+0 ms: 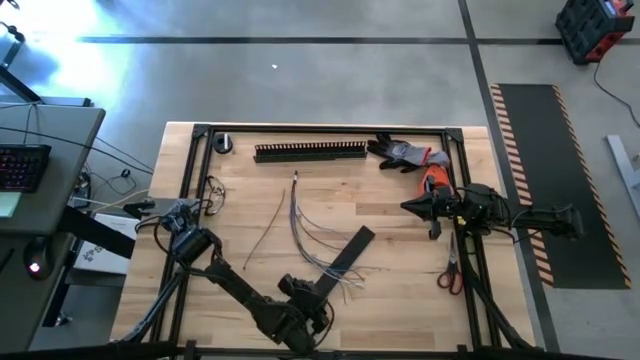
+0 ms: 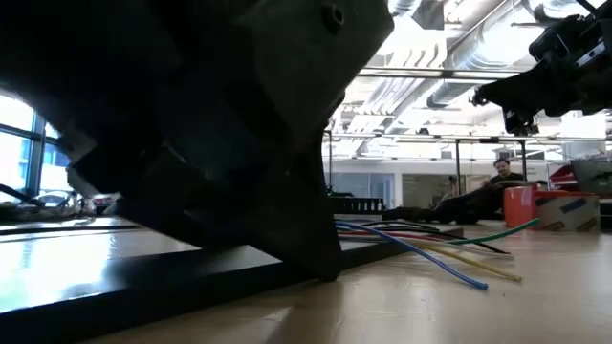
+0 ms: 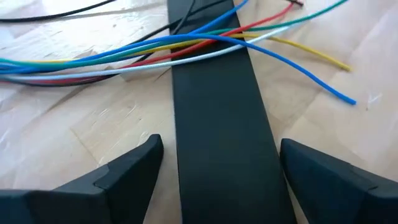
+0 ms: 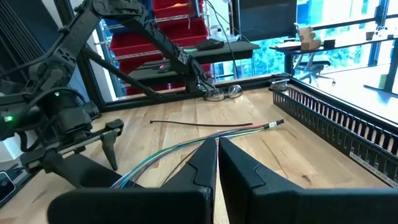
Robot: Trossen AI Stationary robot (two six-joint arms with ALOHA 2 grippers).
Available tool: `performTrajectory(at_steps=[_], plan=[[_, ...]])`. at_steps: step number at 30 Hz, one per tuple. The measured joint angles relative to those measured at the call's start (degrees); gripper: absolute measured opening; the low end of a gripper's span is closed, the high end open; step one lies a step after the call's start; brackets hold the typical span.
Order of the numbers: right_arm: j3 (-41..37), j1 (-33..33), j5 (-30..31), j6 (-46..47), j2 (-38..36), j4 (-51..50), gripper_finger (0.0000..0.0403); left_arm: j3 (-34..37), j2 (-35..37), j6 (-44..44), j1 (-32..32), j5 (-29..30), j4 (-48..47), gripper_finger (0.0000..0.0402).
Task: Ziptie cables
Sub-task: Move the black cable duct lid to the top right of the table
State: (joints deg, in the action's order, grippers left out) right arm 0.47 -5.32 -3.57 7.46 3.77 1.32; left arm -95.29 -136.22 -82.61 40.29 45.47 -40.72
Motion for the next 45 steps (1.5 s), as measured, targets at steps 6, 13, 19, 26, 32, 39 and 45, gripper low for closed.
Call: performTrajectory(at_steps=[6,13,19,26,32,39,45], plan=[[0.0,0.0,0.0,0.0,0.0,0.0,0.0000,-0.1,-3.8,-3.6,2.5,5.1,0.0,0.0308],[0.0,0.0,0.0,0.0,0.0,0.0,0.0000,0.1,-5.1,-4.2,3.6,8.2,0.3,0.0247],[0.0,0.0,0.0,0.0,0.0,0.0,0.0000,0.1,-5.1,-4.3,3.6,8.2,0.7,0.0211],[0.0,0.0,0.0,0.0,0.0,0.0,0.0000,0.3,-2.9,-5.9,3.8,9.4,-0.6,0.0211],[0.0,0.0,0.0,0.0,0.0,0.0,0.0000,0.5,-0.5,-4.5,3.9,8.6,-1.6,0.0211],[0.0,0.0,0.0,0.0,0.0,0.0,0.0000,0.5,0.1,-1.7,4.6,8.5,0.9,0.0211],[0.0,0.0,0.0,0.0,0.0,0.0,0.0000,0.5,0.2,4.9,5.0,7.3,7.0,0.0211]])
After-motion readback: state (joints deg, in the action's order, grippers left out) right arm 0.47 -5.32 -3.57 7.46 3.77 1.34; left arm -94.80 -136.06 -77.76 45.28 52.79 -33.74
